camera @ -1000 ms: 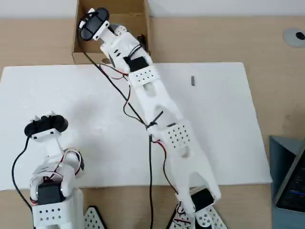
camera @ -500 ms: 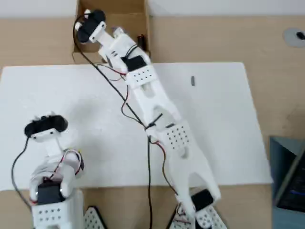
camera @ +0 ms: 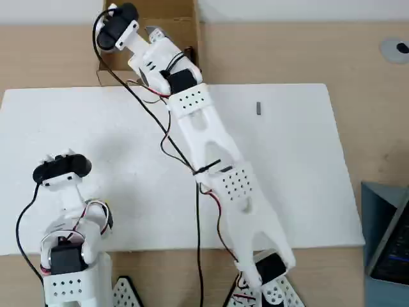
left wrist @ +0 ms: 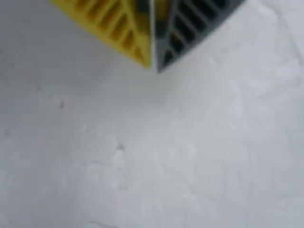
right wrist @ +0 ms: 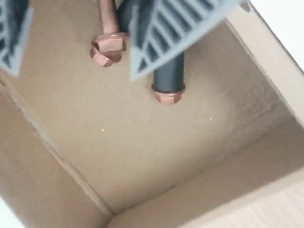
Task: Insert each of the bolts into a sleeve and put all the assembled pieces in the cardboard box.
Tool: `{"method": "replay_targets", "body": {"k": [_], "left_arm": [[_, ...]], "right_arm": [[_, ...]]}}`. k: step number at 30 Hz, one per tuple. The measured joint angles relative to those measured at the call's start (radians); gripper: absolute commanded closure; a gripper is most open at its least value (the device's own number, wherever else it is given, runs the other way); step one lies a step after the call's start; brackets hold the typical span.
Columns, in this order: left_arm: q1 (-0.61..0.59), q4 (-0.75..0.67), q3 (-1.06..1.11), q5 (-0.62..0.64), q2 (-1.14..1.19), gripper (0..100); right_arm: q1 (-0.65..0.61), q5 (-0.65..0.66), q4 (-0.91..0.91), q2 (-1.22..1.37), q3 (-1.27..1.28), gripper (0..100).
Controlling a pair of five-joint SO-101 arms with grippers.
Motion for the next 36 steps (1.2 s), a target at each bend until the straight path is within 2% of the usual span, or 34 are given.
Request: {"method": "replay_targets", "body": {"k": [3, 9, 19, 29, 36], "left_arm": [[0.000, 0.000, 0.000, 0.000, 0.000, 100], [0.000, 0.000, 0.000, 0.000, 0.000, 100], [0.000, 0.000, 0.000, 0.000, 0.000, 100], [0.000, 0.000, 0.000, 0.000, 0.000, 100], [0.000, 0.000, 0.000, 0.000, 0.000, 100]], "right_arm": [[-0.003, 0.000, 0.066, 0.000, -0.083, 83.9], [-0.003, 0.000, 0.222, 0.000, -0.252, 99.2], [-0.003, 0.000, 0.402, -0.041, -0.328, 98.9], [-0.003, 0.000, 0.657, -0.279, -0.328, 98.9], [-0.003, 0.000, 0.901, -0.457, -0.328, 98.9]]}}
